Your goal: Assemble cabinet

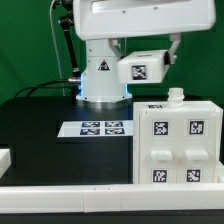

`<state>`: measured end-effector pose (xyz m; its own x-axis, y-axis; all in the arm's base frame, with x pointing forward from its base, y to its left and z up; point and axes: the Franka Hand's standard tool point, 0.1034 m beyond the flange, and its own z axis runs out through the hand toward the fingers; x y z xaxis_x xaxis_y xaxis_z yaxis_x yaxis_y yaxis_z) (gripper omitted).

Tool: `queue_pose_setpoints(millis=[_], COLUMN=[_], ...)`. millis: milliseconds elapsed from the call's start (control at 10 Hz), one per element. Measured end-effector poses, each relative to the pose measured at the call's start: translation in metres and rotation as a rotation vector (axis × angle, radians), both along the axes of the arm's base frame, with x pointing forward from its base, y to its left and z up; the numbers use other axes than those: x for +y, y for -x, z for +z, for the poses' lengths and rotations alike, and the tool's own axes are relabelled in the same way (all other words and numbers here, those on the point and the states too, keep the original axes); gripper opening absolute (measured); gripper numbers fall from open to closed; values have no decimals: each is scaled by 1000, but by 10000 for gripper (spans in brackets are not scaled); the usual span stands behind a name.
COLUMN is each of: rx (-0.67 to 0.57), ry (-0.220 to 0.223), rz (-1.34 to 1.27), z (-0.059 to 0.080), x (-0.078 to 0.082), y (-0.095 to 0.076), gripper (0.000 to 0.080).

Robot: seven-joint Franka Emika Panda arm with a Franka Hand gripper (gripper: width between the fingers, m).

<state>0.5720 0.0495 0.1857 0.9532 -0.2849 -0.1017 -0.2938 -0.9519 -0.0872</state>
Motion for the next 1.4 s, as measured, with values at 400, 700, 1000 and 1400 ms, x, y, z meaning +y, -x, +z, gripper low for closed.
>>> queue_pose_setpoints(millis=[400, 700, 1000, 1400], rx=[-13, -25, -26, -22], ry=[9, 23, 24, 24], rz=[57, 91, 105, 116], z=[-7, -5, -15, -24], x=[-1, 17, 27, 34], y=[1, -23, -33, -31], gripper=[564, 564, 564, 564])
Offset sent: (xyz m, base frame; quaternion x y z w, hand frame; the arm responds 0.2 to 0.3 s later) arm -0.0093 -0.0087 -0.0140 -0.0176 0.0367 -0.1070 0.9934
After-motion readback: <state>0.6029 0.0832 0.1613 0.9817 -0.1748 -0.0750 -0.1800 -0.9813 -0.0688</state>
